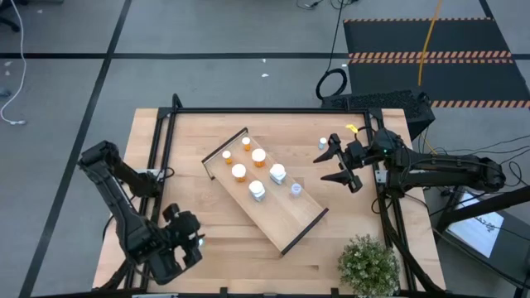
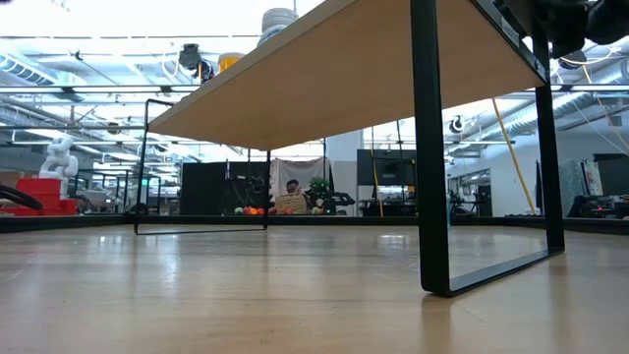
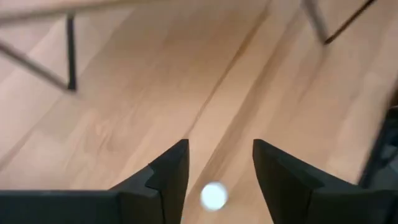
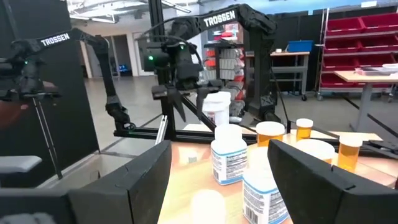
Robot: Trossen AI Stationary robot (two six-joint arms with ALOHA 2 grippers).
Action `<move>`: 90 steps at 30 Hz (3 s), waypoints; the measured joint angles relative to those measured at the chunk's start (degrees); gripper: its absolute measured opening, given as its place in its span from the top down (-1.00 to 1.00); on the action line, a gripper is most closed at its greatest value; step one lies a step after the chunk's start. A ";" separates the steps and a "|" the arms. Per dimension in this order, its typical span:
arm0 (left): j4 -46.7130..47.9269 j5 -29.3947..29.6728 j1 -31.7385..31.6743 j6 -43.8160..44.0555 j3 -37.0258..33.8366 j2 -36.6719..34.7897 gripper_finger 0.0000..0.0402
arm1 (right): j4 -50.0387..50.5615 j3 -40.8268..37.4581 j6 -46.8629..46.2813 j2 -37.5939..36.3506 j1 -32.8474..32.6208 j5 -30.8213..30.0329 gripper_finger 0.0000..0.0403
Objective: Pick and place medicine bottles onto shelf by color
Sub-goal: Put the transparent pill bottle on the shelf aligned with the transparent pill bottle
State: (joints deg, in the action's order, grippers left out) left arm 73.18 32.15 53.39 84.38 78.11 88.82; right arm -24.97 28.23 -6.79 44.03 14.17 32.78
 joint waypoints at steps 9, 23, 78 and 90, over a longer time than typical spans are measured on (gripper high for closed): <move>-0.24 -13.68 0.56 10.73 -11.17 0.04 -0.32 | -0.44 0.00 1.83 0.00 -0.02 0.00 -0.30; 0.00 -21.72 0.65 31.98 -17.25 0.04 -0.50 | -0.44 0.00 2.08 0.02 -0.02 0.00 -0.30; -9.81 -23.60 -7.35 24.50 -24.96 0.07 0.15 | 1.70 0.00 1.45 0.05 -0.04 0.04 -0.30; -9.18 -23.73 -9.70 9.93 -22.39 -3.60 0.21 | 0.99 0.00 -1.89 0.05 -1.98 -8.40 -0.30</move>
State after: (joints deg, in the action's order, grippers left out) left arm 64.01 8.42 43.69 94.31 55.72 85.21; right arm -23.98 28.23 -8.68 44.07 12.19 24.37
